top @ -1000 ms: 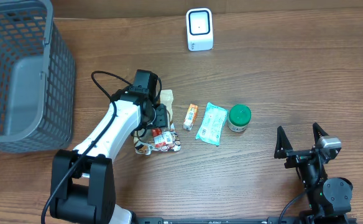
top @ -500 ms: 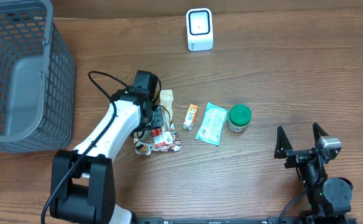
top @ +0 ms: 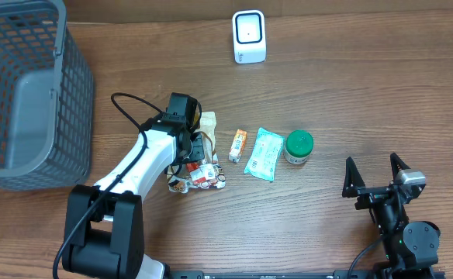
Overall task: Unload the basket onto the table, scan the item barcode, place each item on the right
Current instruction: 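Lower the bread bag onto the table left of the orange pack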
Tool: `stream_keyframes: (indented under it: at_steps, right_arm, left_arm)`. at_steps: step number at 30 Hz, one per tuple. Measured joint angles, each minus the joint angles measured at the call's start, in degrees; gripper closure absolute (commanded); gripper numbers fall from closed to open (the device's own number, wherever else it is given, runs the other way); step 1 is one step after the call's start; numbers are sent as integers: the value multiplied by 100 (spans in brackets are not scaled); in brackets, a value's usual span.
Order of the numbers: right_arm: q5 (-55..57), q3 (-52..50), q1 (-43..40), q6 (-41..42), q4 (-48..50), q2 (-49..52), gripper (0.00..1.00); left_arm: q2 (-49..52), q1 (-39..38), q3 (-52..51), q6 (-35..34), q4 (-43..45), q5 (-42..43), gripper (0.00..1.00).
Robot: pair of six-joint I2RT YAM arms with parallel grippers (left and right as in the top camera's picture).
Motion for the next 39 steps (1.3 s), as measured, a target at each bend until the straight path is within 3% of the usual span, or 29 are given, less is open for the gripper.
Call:
stream_keyframes:
  at_steps: [10, 17, 39]
  right_arm:
    - [-2, 0, 0, -2, 0, 0, 0]
    - [0, 0, 0, -2, 2, 0, 0]
    - [-2, 0, 0, -2, 0, 0, 0]
  left_arm:
    - [0, 0, -15, 363, 170, 44, 61]
    - [0, 0, -15, 603, 146, 140, 33]
    - [0, 0, 1204, 647, -1064, 179, 28]
